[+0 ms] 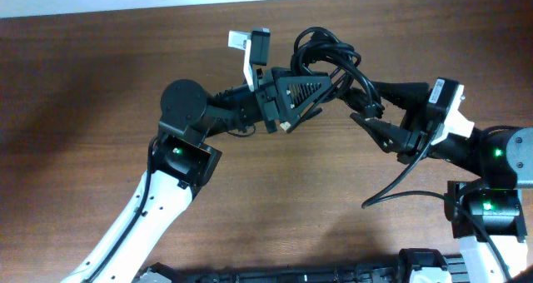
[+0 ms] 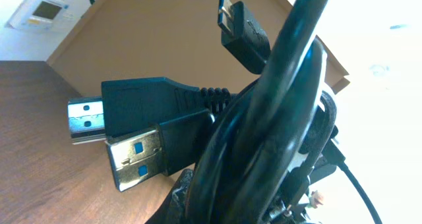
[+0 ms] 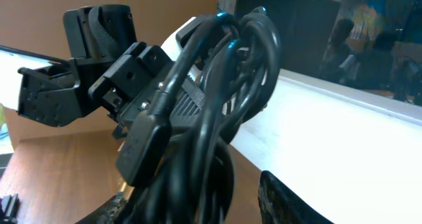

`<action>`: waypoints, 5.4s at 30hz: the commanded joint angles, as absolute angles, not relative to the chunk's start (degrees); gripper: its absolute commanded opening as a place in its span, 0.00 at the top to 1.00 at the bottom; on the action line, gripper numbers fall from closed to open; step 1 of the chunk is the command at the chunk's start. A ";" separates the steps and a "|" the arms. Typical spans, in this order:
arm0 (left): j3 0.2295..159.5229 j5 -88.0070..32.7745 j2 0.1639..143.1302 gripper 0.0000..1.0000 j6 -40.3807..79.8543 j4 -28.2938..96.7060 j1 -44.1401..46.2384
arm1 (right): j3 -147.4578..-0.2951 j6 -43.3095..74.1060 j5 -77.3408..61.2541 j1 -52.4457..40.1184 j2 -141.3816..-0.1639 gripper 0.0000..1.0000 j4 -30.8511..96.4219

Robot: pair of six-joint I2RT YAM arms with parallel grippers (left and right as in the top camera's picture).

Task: Untangle cables

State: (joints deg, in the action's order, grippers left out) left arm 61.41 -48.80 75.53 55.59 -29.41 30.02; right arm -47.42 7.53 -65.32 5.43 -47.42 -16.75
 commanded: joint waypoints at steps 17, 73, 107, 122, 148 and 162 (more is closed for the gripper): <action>61.98 -60.25 74.87 1.00 43.53 -29.71 30.00 | -47.92 10.17 -60.84 5.32 -46.87 0.44 -23.42; 61.98 -41.54 74.87 1.00 69.71 -27.24 17.34 | -47.90 15.53 -56.12 5.28 -46.87 0.88 -13.30; 61.98 -66.74 74.87 1.00 26.52 -31.24 17.37 | -47.90 17.02 -69.08 5.28 -46.87 0.01 -12.14; 61.98 -72.27 74.89 0.91 6.96 -31.00 19.81 | -47.90 16.80 -78.02 5.28 -47.40 0.01 -12.19; 61.98 -72.25 74.87 1.00 6.57 -38.24 15.53 | -47.90 37.93 -70.22 11.66 -52.82 0.01 -10.87; 61.98 -66.65 74.89 1.00 6.11 -40.03 23.66 | -47.90 37.98 -77.23 11.64 -52.88 0.05 -9.19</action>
